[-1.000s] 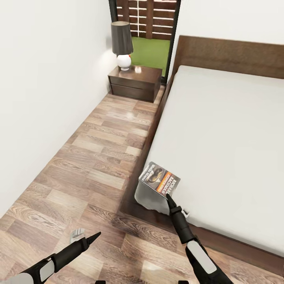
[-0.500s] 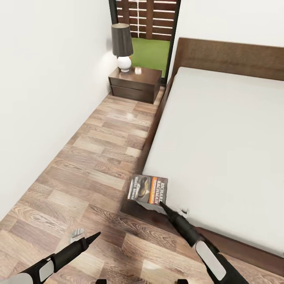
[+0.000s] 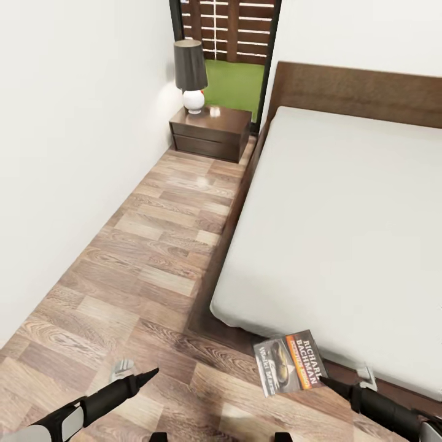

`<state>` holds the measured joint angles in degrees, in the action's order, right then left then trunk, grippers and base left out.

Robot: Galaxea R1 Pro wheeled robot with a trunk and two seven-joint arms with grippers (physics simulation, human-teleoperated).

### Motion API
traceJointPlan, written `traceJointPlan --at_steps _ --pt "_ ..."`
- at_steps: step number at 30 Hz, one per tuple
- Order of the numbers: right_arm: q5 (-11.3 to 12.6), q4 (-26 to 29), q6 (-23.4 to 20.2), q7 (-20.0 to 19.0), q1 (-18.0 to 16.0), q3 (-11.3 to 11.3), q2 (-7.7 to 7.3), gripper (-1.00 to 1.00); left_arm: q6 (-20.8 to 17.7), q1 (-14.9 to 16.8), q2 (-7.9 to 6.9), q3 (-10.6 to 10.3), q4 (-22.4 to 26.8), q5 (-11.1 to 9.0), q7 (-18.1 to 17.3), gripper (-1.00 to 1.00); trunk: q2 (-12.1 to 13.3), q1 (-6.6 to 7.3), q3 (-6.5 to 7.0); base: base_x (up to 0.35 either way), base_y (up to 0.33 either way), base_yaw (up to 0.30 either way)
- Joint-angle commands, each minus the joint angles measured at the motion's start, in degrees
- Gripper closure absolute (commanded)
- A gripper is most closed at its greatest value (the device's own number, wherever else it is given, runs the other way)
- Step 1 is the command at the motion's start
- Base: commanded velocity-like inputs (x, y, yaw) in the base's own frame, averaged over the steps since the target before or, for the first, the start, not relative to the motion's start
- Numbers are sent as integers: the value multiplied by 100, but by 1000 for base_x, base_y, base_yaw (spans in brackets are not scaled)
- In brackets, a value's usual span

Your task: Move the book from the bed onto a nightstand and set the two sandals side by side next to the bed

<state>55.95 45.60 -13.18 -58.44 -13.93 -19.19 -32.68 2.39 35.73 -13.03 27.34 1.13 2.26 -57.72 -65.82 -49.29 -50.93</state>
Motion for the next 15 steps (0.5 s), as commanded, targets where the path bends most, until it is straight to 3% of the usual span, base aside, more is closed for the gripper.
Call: traceJointPlan --at_steps 1,3,6,11,15 --pt "-92 -87 -58 -37 -3 -17 -7 100 28 -1 0 19 -6 45 -14 -100 39 22 16 0 0 0" --pt "-547 -214 -60 -72 2 -19 -6 100 33 -103 -2 16 -7 74 -18 -100 119 66 52 0 0 0" --pt "-812 -336 -45 -83 4 -22 20 100 39 -234 5 -1 -1 141 -19 -100 239 132 106 0 0 0" --pt "-941 -608 -7 -83 4 -23 38 100 42 -294 10 -17 1 340 -20 -100 440 242 195 0 0 0" --pt "-960 -727 19 -73 4 -29 42 100 42 -301 10 -24 1 382 -17 -100 600 330 267 0 0 0"
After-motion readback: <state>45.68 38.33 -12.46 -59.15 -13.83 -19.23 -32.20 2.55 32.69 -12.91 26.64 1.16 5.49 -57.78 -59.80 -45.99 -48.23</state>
